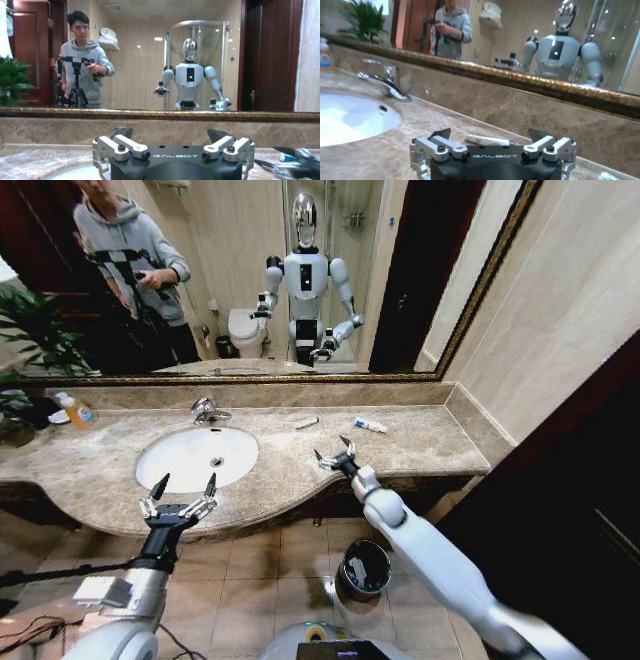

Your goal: Pick up the trash from the sink and place it in the trash bin.

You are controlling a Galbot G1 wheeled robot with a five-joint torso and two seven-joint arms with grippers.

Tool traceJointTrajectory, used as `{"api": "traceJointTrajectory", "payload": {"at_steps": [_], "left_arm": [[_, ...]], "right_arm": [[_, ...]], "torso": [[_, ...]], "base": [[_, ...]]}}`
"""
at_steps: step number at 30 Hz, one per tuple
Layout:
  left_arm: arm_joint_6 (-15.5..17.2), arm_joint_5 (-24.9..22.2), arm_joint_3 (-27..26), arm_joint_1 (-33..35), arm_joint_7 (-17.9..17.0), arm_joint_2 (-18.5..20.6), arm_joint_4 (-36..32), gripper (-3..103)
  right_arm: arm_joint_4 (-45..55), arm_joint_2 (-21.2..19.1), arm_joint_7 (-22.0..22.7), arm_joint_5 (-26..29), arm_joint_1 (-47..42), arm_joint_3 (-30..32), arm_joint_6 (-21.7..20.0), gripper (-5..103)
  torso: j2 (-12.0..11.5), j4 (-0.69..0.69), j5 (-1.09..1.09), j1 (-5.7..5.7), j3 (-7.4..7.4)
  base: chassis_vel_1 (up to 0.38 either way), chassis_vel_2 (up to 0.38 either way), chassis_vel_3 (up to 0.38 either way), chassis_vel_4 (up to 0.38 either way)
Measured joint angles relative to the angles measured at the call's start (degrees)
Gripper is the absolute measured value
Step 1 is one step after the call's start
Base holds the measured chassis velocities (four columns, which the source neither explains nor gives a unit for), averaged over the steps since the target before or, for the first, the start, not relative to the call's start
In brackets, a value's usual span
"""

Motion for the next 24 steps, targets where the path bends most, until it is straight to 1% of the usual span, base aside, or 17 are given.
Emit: {"api": "traceJointTrajectory", "payload": {"at_steps": [2, 3, 6, 8, 9, 12, 14, 16, 17, 20, 21, 24], "left_arm": [[0.0, 0.0, 0.0, 0.0, 0.0, 0.0, 0.0, 100], [0.0, 0.0, 0.0, 0.0, 0.0, 0.0, 0.0, 100], [0.0, 0.0, 0.0, 0.0, 0.0, 0.0, 0.0, 100], [0.0, 0.0, 0.0, 0.0, 0.0, 0.0, 0.0, 100], [0.0, 0.0, 0.0, 0.0, 0.0, 0.0, 0.0, 100], [0.0, 0.0, 0.0, 0.0, 0.0, 0.0, 0.0, 100], [0.0, 0.0, 0.0, 0.0, 0.0, 0.0, 0.0, 100], [0.0, 0.0, 0.0, 0.0, 0.0, 0.0, 0.0, 100], [0.0, 0.0, 0.0, 0.0, 0.0, 0.0, 0.0, 100], [0.0, 0.0, 0.0, 0.0, 0.0, 0.0, 0.0, 100], [0.0, 0.0, 0.0, 0.0, 0.0, 0.0, 0.0, 100], [0.0, 0.0, 0.0, 0.0, 0.0, 0.0, 0.0, 100]], "right_arm": [[-5.2, 2.3, -0.2, -0.3, 3.5, -1.2, -0.9, 100], [-5.2, 2.3, -0.2, -0.3, 3.5, -1.2, -0.9, 100], [-10.0, 4.6, -0.6, -0.2, 6.7, -3.0, -3.2, 100], [-10.9, 5.2, -0.8, -0.3, 7.4, -3.5, -3.2, 100], [-12.4, 6.1, -1.0, -0.5, 8.4, -4.2, -3.3, 100], [-17.6, 9.7, -1.2, -1.7, 11.6, -5.6, -3.0, 100], [-18.6, 10.3, -1.2, -1.9, 12.2, -5.7, -2.8, 100], [-22.4, 12.9, -1.2, -2.6, 14.6, -5.9, -2.1, 100], [-22.4, 12.9, -1.2, -2.6, 14.6, -5.9, -2.1, 100], [-27.2, 15.8, -1.3, -3.6, 17.1, -5.9, -1.1, 100], [-27.2, 15.8, -1.3, -3.6, 17.1, -5.9, -1.1, 100], [-31.5, 18.2, -1.4, -4.5, 18.8, -5.6, -0.5, 100]], "torso": [[0.0, 0.01, 0.01, 0.0, 0.0], [0.0, 0.01, 0.01, 0.0, 0.0], [0.0, 0.0, -0.01, 0.0, 0.0], [0.0, 0.0, -0.01, 0.0, 0.0], [0.0, 0.0, -0.01, 0.0, 0.0], [0.0, 0.0, -0.01, -0.01, 0.0], [0.0, 0.0, -0.01, -0.01, 0.0], [0.0, 0.01, -0.02, 0.0, 0.0], [0.0, 0.01, -0.02, 0.0, 0.0], [0.0, 0.0, -0.02, -0.01, 0.0], [0.0, 0.0, -0.02, -0.01, 0.0], [0.0, 0.0, -0.02, 0.0, 0.0]], "base": [[0.0, 0.0, 0.0, 0.0], [0.0, 0.0, 0.0, 0.0], [0.0, 0.0, 0.0, 0.0], [0.0, 0.0, 0.0, 0.0], [0.0, 0.0, 0.0, 0.0], [0.0, 0.0, 0.0, 0.0], [0.0, 0.0, 0.0, 0.0], [0.0, 0.0, 0.0, 0.0], [0.0, 0.0, 0.0, 0.0], [0.0, 0.0, 0.0, 0.0], [0.0, 0.0, 0.0, 0.0], [0.0, 0.0, 0.0, 0.0]]}}
